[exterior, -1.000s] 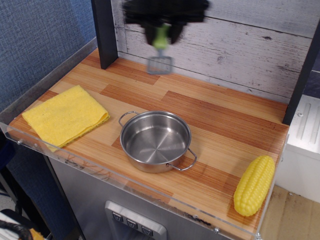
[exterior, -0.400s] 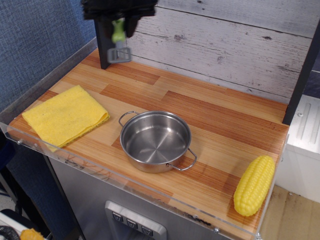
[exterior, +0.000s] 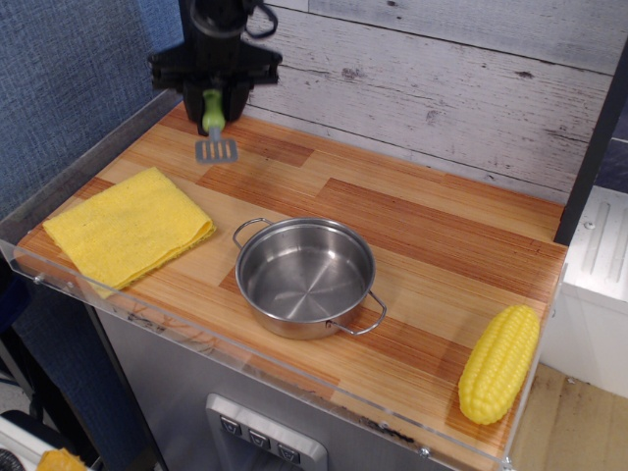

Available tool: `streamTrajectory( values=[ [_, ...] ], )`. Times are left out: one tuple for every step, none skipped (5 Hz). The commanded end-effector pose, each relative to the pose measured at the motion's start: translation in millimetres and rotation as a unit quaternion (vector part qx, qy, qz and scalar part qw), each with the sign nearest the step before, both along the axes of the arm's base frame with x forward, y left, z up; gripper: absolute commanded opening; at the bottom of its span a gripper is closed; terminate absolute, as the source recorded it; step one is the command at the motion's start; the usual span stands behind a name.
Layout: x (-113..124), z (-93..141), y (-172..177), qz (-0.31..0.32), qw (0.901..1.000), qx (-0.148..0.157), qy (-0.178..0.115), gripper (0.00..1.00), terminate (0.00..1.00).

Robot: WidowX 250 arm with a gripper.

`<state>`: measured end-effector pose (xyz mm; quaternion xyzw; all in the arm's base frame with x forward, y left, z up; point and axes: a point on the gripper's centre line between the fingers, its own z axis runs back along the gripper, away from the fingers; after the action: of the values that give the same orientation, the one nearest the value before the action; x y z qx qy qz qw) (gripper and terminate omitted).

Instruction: Put the spatula above the cloth.

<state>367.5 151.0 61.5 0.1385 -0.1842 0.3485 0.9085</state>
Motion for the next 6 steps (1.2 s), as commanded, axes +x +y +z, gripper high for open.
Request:
streamTrajectory(
  values=[
    [-10.6,-11.2,-3.3,-0.003,1.0,-0.004,0.001,0.0,0.0],
    [-10.6,-19.9,-5.5,-0.006,1.0,-0.007,0.003,0.0,0.0],
    [-8.5,-25.2,-5.2,-0.006,1.0,-0.007,0.003,0.0,0.0],
    [-9.0,-28.3,-2.7,0.006,0.9999,-0.01,0.004,0.0,0.0],
    [-9.0,-27.8,-3.0,0.013,0.9998,-0.012,0.007,1.0,0.0],
    [-8.3,-26.8,-4.5,0.008,0.9998,-0.014,0.013,1.0,0.0]
  ],
)
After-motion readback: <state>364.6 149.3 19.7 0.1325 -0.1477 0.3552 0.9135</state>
